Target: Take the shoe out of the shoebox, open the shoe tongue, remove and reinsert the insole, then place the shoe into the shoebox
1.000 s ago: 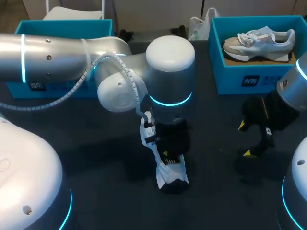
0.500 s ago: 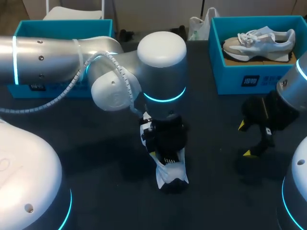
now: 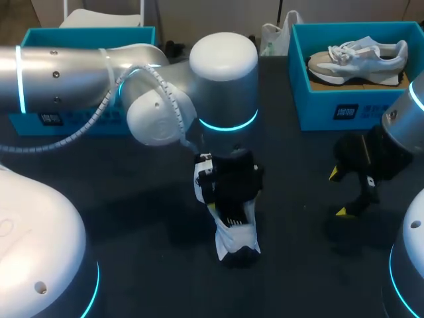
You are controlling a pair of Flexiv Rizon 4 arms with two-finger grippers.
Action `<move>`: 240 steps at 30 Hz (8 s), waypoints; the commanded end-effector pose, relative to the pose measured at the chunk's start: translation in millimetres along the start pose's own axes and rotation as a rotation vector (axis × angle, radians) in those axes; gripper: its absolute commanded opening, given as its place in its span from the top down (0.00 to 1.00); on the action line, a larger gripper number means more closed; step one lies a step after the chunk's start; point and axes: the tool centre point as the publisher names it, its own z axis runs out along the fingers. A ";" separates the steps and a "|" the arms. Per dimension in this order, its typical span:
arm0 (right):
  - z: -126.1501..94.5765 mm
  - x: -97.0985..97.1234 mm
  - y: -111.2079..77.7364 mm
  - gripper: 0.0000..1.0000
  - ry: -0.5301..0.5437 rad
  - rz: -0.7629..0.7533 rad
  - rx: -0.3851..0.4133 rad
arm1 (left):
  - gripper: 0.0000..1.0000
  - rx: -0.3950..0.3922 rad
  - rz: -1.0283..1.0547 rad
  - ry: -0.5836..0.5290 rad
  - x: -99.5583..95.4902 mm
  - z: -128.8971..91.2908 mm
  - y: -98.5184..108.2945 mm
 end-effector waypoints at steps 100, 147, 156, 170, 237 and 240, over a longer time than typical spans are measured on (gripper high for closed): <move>0.5 1.0 0.0 0.00 -0.003 0.000 0.002 | 0.75 0.110 0.214 0.005 17.6 -38.1 26.0; 0.5 1.0 0.0 0.00 -0.003 0.000 0.002 | 0.73 0.083 0.106 -0.067 30.2 -59.5 -25.6; 0.5 1.0 0.0 0.00 -0.003 0.000 0.002 | 0.00 0.103 -0.285 -0.050 30.0 -97.3 -37.3; 0.5 1.0 0.0 0.00 -0.003 0.000 0.002 | 0.00 0.073 -0.288 -0.063 32.1 -105.0 -40.0; 0.5 1.0 0.0 0.00 -0.003 0.000 0.002 | 0.00 -0.012 -1.492 -0.019 17.2 33.4 -102.9; 0.5 1.0 0.0 0.00 -0.003 0.000 0.002 | 0.00 -0.012 -1.493 -0.021 16.3 38.5 -105.8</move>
